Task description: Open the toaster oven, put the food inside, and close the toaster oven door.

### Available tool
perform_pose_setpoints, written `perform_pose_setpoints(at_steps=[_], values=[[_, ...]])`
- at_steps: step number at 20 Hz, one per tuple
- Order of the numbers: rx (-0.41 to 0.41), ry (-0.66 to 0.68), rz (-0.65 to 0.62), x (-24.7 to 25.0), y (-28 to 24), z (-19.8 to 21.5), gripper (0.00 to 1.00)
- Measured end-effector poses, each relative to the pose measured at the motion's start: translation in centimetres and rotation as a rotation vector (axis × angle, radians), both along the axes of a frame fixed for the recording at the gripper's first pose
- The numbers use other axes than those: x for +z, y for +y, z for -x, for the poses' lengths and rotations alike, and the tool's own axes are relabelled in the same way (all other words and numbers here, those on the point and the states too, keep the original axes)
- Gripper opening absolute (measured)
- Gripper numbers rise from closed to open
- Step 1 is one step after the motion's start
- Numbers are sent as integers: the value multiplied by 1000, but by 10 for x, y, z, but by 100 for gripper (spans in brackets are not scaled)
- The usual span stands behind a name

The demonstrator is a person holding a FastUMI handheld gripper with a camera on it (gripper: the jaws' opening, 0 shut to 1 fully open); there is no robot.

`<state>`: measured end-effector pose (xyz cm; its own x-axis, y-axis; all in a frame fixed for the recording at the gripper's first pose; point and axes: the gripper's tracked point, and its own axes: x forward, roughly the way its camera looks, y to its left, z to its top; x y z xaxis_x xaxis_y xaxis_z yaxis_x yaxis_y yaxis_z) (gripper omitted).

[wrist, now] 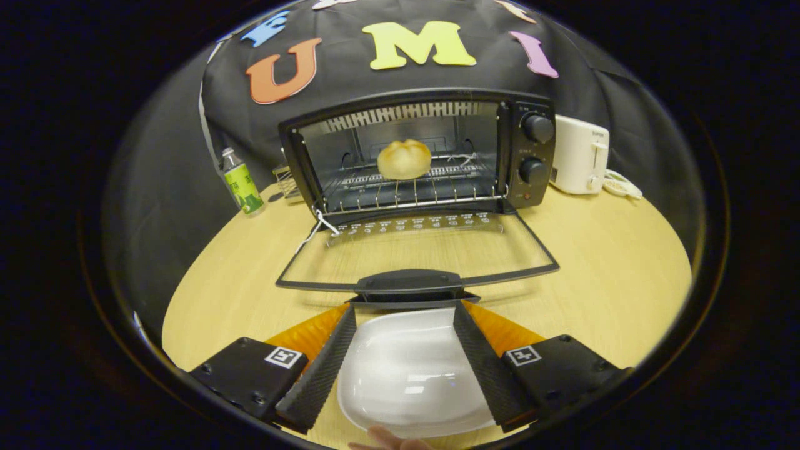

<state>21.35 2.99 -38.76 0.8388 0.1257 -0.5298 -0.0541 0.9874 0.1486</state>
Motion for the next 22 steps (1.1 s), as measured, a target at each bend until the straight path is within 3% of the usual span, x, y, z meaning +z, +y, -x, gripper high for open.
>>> perform_pose_setpoints(at_steps=[14,22], values=[[-78,45,-55,19,4,-8,100],[-105,-59,-50,51,4,-9,100]])
